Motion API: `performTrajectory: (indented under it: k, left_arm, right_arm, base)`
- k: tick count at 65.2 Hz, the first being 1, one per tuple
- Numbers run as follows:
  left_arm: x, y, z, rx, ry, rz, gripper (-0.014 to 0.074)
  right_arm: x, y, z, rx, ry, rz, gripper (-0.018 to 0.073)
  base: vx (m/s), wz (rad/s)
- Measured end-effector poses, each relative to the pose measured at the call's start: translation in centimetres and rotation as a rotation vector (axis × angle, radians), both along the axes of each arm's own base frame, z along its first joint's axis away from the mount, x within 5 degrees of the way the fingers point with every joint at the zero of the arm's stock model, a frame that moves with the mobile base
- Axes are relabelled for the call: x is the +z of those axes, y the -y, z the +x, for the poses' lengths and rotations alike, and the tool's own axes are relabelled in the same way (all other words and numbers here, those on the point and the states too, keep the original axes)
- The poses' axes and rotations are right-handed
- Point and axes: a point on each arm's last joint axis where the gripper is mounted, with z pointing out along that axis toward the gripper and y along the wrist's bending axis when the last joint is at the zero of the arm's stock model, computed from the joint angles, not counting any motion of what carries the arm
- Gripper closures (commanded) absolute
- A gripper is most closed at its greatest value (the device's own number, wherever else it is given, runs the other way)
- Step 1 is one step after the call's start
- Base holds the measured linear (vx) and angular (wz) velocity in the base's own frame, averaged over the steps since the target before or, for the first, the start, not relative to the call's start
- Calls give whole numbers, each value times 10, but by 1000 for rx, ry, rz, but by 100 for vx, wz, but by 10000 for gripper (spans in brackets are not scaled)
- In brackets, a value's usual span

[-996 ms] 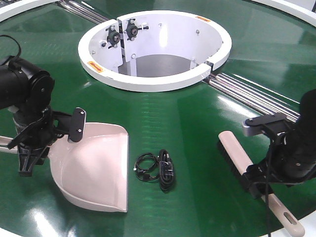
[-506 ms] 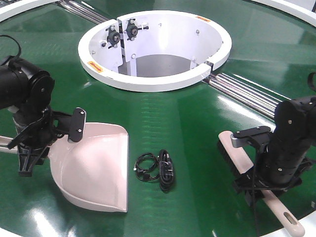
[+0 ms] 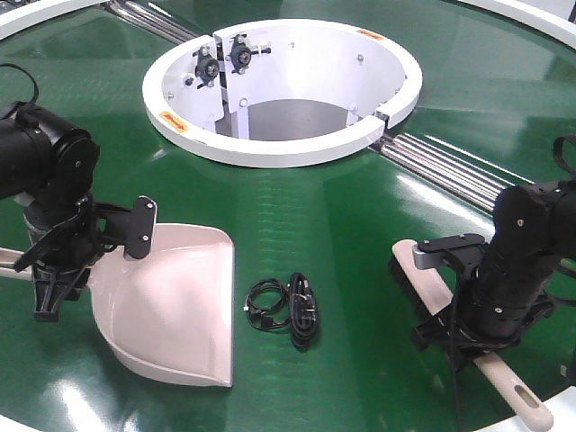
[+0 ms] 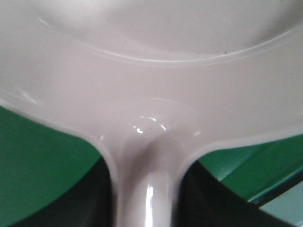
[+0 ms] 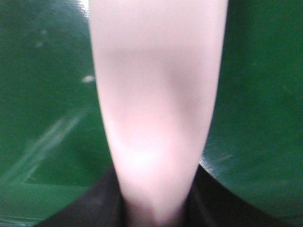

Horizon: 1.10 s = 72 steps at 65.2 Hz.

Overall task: Clean and inspect green conveyor with broom and dustpan
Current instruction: 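Sweep the brush toward the black cable and dustpan with the right gripper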

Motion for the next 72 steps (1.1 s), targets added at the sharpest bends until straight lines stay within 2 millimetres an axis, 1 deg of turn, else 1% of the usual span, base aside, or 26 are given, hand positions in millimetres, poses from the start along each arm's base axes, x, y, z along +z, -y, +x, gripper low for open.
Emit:
performTrajectory:
  k: [5, 22, 28, 32, 41, 47, 53, 60, 72]
  left_arm:
    - [0, 0, 0, 0, 0, 0, 602]
    - [0, 0, 0, 0, 0, 0, 602]
    - [0, 0, 0, 0, 0, 0, 602]
    - [0, 0, 0, 0, 0, 0, 602]
    - [0, 0, 0, 0, 0, 0, 602]
    - [0, 0, 0, 0, 0, 0, 602]
    - [0, 0, 0, 0, 0, 0, 602]
    - [0, 0, 0, 0, 0, 0, 602]
    - [0, 0, 0, 0, 0, 0, 602]
  right_arm:
    - [3, -1, -1, -10, 8, 13, 566]
    - [23, -2, -7, -70, 51, 40, 564]
    - [28, -6, -7, -70, 43, 32, 564]
    - [33, -13, -6, -62, 46, 25, 564]
    - [49, -42, -2, -26, 92, 35, 564]
    - [54, -58, 2, 1, 91, 45, 564]
    - [53, -68, 7, 6, 59, 35, 564]
    - [45, -77, 11, 3, 10, 8, 564]
    - [19, -95, 11, 18, -69, -55, 564]
  base:
    - [0, 0]
    - [0, 0]
    - [0, 0]
    - [0, 0]
    - [0, 0]
    - [0, 0]
    - [0, 0]
    - [0, 0]
    - [0, 0]
